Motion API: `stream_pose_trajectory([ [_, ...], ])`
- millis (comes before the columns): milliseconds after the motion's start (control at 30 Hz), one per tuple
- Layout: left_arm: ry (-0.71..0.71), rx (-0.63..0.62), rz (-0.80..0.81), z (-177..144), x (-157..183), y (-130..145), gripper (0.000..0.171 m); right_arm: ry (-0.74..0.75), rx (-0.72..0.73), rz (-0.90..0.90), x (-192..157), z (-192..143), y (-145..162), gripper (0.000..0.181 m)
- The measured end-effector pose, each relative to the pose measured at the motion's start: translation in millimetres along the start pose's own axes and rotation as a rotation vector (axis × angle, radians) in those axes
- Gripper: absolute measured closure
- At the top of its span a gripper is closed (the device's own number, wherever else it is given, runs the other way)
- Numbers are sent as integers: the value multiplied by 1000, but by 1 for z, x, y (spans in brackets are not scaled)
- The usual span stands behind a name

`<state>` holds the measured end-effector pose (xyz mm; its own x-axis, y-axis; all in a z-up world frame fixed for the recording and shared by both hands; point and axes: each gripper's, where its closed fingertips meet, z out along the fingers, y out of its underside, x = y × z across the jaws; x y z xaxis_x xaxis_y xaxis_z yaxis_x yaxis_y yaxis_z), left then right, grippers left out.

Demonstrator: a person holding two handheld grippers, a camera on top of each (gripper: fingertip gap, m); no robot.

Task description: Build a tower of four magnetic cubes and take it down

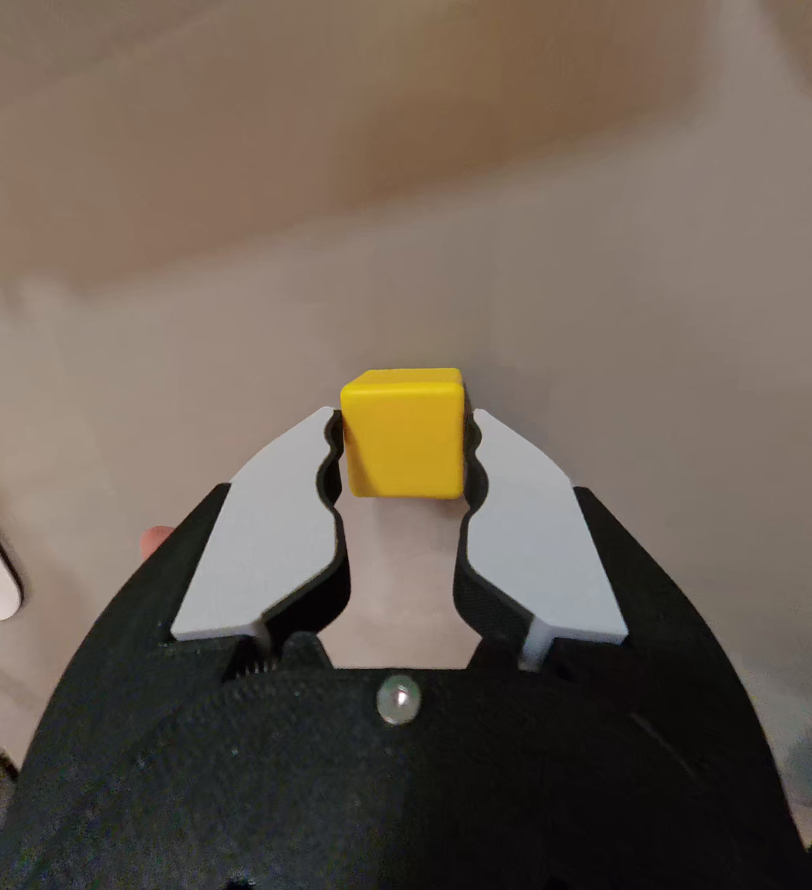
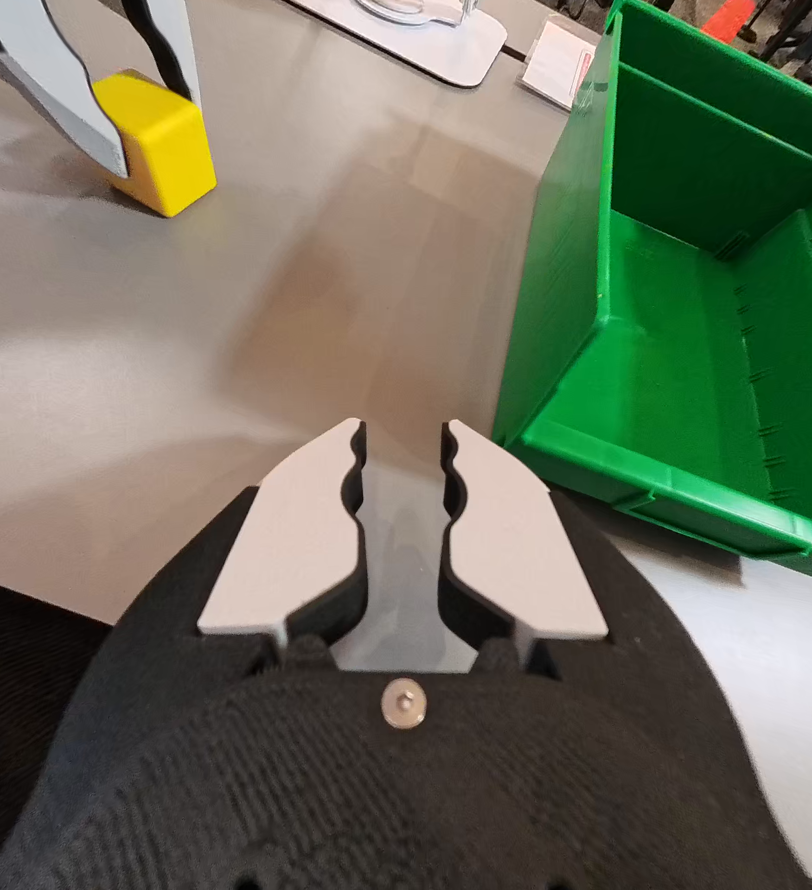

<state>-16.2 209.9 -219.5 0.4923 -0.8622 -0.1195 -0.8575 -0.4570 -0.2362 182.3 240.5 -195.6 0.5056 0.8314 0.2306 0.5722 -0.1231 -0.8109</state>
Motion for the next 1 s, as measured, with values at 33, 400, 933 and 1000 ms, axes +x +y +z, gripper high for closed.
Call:
stream_pose_trajectory([
  [33, -12, -10, 3, 1, 0, 2, 120, 2, -2, -2, 0, 0, 0, 151],
  [400, 53, 10, -73, -8, 11, -1, 111, 7, -7, -14, 1, 0, 1, 151],
  [933, -208, 369, -463, -136, -52, 40, 107, 9, 0, -27, 2, -1, 0, 151],
  [1000, -300, 488, -675, -188, -66, 84, 107, 6, 2, -25, 2, -1, 0, 151],
])
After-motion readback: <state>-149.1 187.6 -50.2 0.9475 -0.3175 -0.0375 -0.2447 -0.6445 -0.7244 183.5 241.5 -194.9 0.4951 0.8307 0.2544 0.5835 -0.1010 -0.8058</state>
